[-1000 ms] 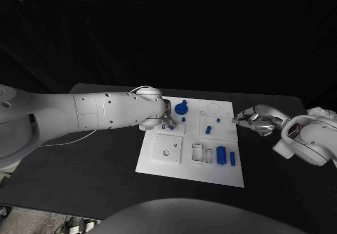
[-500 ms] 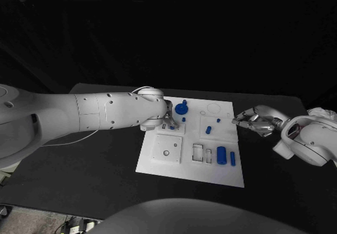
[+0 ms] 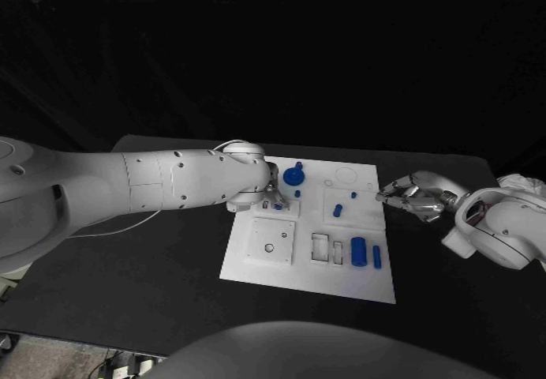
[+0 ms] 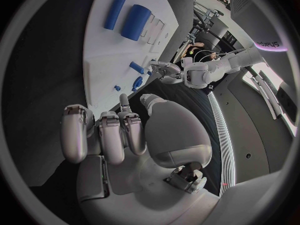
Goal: Assemble the parts on the task board
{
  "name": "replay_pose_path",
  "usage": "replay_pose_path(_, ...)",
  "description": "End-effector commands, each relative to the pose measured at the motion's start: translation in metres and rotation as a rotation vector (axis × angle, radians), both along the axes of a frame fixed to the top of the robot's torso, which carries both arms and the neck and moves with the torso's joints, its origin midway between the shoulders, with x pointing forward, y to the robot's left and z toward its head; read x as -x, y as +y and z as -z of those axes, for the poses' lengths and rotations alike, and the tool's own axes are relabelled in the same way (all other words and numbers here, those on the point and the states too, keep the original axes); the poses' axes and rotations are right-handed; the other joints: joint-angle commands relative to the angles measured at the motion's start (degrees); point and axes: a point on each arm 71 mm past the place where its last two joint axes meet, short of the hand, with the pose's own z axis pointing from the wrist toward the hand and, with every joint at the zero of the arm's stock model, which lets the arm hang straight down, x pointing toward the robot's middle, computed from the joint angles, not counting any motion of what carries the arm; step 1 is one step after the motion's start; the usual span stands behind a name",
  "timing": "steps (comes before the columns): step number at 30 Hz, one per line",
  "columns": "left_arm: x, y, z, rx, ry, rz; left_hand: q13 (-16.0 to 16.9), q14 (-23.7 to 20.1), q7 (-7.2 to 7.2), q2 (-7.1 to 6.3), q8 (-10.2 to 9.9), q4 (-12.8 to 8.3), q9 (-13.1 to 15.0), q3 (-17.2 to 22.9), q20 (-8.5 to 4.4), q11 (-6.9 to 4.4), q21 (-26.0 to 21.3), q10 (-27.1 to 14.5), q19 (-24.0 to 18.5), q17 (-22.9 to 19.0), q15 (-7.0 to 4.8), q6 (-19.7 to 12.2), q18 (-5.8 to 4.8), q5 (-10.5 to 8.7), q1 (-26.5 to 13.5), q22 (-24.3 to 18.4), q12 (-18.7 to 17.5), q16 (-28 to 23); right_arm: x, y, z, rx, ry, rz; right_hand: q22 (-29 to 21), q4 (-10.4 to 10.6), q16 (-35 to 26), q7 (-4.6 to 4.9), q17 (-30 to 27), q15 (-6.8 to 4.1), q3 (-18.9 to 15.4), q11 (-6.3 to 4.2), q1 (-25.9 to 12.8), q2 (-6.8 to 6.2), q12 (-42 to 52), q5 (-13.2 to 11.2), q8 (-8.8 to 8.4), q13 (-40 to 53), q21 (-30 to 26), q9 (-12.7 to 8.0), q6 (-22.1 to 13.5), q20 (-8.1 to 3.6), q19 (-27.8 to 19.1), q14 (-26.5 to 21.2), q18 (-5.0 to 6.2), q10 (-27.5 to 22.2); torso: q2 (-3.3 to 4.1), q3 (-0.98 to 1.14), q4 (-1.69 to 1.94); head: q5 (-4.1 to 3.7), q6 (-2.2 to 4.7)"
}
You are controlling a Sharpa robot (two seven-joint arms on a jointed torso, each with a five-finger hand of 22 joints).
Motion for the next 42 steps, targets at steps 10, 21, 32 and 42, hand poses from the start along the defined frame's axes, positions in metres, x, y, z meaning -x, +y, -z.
replay_pose_path(10,0.001,0.001,0.001,-0.024,0.016,-0.019,15.09,5.92,0.41,0.34,-0.89,-0.39,0.03,-0.64,0.54,0.68,-0.37,5.95,1.1,15.09,0.55,-0.79,0.14,0.01,-0.08,8.13,0.14,0.14,0.001,0.001,0.002,0.002,0.019,-0.012,11.35,-0.13,0.2,0.18,15.1,0.3,0.34,0.41,0.29,-0.09,0.22,0.26,-0.24,15.08,-0.36,0.1,0.37,-0.09,-0.33,5.98,0.63,5.86,-0.01,-0.04,0.03,0.03,0.0)
replay_pose_path(21,0.0,0.001,0.002,-0.008,0.014,-0.021,15.09,5.92,0.79,0.23,-1.64,0.19,0.55,-4.42,0.87,1.02,-0.45,5.95,1.12,15.09,0.88,-0.56,0.14,-4.06,-3.71,8.24,0.14,0.14,0.002,0.0,0.003,0.004,0.023,-0.01,11.34,-0.16,0.2,0.21,15.1,0.33,0.44,0.46,0.34,-0.1,0.22,0.21,-0.23,15.08,-0.41,0.12,0.43,-0.07,-0.37,5.98,0.64,5.86,-0.05,-0.01,0.06,0.11,0.0)
replay_pose_path(32,0.0,0.004,0.002,-0.015,0.011,-0.035,15.09,5.92,0.88,0.12,-2.48,0.21,1.07,-8.12,0.99,1.11,-0.37,5.95,1.34,15.09,0.93,-0.45,0.08,-7.02,-6.87,8.58,0.14,0.14,0.002,0.0,0.004,0.004,0.024,-0.01,11.35,-0.17,0.2,0.21,15.1,0.33,0.45,0.46,0.34,-0.1,0.22,0.2,-0.23,15.08,-0.38,0.12,0.43,-0.07,-0.34,5.98,0.63,5.86,0.01,-0.04,0.02,0.2,0.0)
replay_pose_path(42,0.0,0.012,0.0,-0.006,-0.019,-0.065,15.09,5.92,0.58,-1.52,-2.01,0.43,2.15,-11.58,0.76,0.83,-0.17,5.95,1.66,15.09,0.68,0.28,0.0,-7.49,-10.11,8.99,0.14,0.14,0.002,-0.001,0.005,0.003,0.024,-0.008,11.32,-0.18,0.2,0.22,15.1,0.34,0.49,0.47,0.36,-0.12,0.22,0.17,-0.24,15.08,-0.44,0.13,0.45,-0.06,-0.4,5.98,0.65,5.86,-0.01,-0.03,0.13,0.11,0.0)
